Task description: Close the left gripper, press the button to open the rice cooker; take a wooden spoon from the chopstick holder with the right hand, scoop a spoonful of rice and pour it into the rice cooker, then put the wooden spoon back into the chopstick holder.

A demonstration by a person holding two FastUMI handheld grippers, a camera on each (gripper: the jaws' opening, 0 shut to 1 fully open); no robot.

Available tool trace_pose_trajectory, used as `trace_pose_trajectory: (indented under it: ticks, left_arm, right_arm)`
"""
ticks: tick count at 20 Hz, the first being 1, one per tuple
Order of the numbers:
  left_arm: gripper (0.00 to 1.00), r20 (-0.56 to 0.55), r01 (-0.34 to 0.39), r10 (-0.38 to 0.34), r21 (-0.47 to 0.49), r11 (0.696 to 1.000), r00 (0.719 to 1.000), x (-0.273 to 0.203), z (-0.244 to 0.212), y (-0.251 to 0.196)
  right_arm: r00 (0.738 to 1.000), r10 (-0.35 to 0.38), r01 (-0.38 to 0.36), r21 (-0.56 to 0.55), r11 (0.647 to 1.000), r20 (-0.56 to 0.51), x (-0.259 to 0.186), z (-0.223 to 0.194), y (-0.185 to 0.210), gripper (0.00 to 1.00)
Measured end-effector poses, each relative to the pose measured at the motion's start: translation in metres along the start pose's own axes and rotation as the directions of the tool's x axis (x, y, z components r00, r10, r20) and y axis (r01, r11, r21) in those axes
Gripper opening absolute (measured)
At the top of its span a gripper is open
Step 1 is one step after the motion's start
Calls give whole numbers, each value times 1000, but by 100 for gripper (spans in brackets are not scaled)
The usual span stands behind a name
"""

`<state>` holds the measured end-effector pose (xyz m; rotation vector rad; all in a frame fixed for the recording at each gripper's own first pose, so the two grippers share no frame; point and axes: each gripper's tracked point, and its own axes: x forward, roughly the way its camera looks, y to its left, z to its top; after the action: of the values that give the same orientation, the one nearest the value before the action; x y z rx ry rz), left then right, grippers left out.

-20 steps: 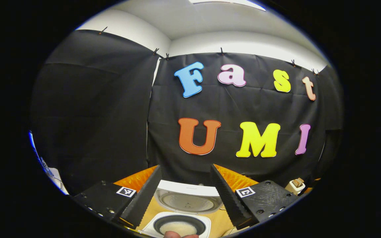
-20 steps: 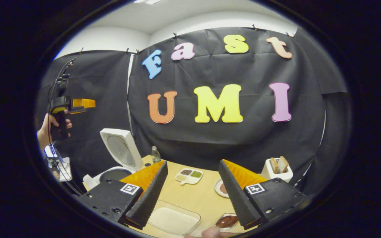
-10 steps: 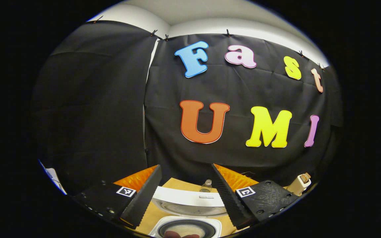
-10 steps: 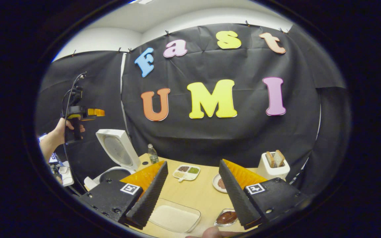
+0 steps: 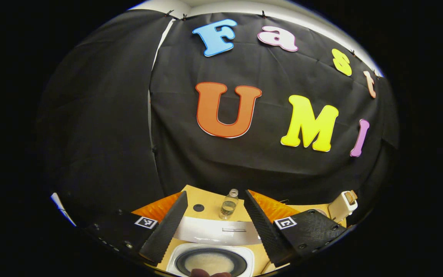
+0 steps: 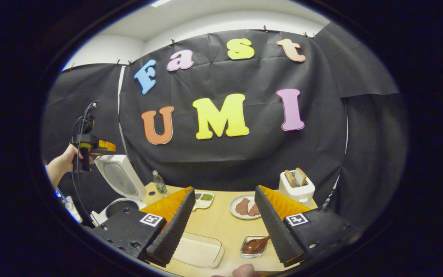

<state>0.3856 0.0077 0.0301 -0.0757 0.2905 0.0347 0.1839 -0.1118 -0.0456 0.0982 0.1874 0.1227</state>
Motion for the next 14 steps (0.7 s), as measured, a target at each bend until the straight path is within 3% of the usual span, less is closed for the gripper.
trace_pose_trajectory:
  ticks: [3,4,5,6,9,11,14]
  left_arm:
    - [96,-40,-19,22,76,997,999,-5,-15,7]
    - [96,-45,-18,22,103,995,999,-12,-16,8]
    - [96,-56,-14,20,103,995,998,-18,-20,8]
    - [96,-71,-12,19,104,994,997,-27,-26,8]
    - [96,-144,3,13,111,994,989,-63,-56,8]
    - [100,-206,28,-6,106,994,979,-85,-82,4]
    - [96,-275,38,-8,103,994,961,-114,-124,4]
  right_arm:
    - [1000,-13,13,0,1000,22,-4,6,0,100]
    - [1000,-8,8,8,1000,25,-5,7,4,96]
    - [1000,3,-3,14,1000,20,-4,5,10,100]
    - [1000,17,-17,14,1000,10,-3,2,17,96]
    - [997,72,-72,0,997,10,-6,2,42,100]
    - [994,112,-112,-9,994,4,-8,-4,61,96]
    - [987,157,-157,-17,987,-14,-16,-15,81,100]
